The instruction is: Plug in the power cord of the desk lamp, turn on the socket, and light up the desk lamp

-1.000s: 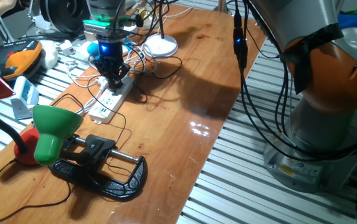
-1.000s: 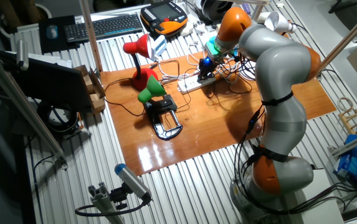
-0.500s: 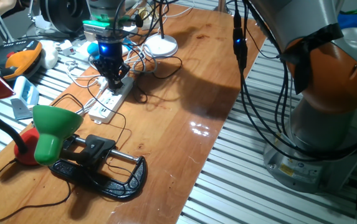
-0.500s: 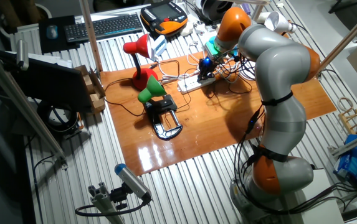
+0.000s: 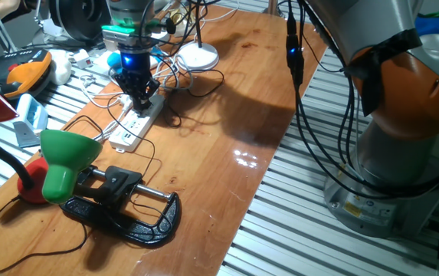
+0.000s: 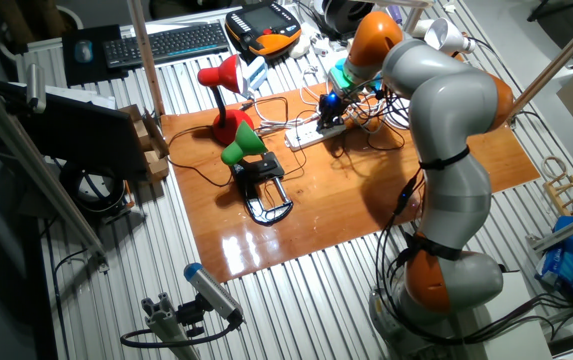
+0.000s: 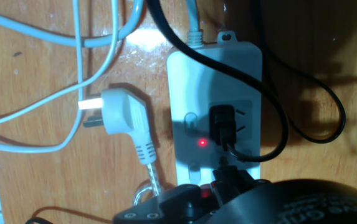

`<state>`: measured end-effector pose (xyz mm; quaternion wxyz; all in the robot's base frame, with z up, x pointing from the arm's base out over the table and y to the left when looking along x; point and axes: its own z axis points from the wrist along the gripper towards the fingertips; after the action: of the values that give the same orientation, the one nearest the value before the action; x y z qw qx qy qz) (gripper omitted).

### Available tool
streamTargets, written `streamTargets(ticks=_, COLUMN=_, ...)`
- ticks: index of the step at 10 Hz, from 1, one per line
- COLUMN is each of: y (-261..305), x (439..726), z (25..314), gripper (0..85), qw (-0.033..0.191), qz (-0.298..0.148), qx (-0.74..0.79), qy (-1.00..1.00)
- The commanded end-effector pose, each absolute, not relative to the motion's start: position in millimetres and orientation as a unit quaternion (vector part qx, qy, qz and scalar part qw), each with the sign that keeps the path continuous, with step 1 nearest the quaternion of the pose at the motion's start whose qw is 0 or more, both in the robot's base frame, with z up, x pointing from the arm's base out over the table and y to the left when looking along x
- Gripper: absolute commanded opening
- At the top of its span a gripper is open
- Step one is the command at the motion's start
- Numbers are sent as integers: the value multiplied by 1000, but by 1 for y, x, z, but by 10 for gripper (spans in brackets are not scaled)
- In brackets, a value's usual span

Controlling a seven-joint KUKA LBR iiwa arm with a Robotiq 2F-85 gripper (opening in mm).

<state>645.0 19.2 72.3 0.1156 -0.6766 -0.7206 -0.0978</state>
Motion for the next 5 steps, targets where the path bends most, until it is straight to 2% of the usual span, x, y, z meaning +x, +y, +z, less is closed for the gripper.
streamTargets(ticks=1, y=19, x=645, z=72, gripper=0, qw=116, qz=-97, qx=-677, qy=-721)
streamTargets(ticks=5, y=19, x=645, z=70, gripper=0, qw=121, qz=-96, qx=-677, qy=-720)
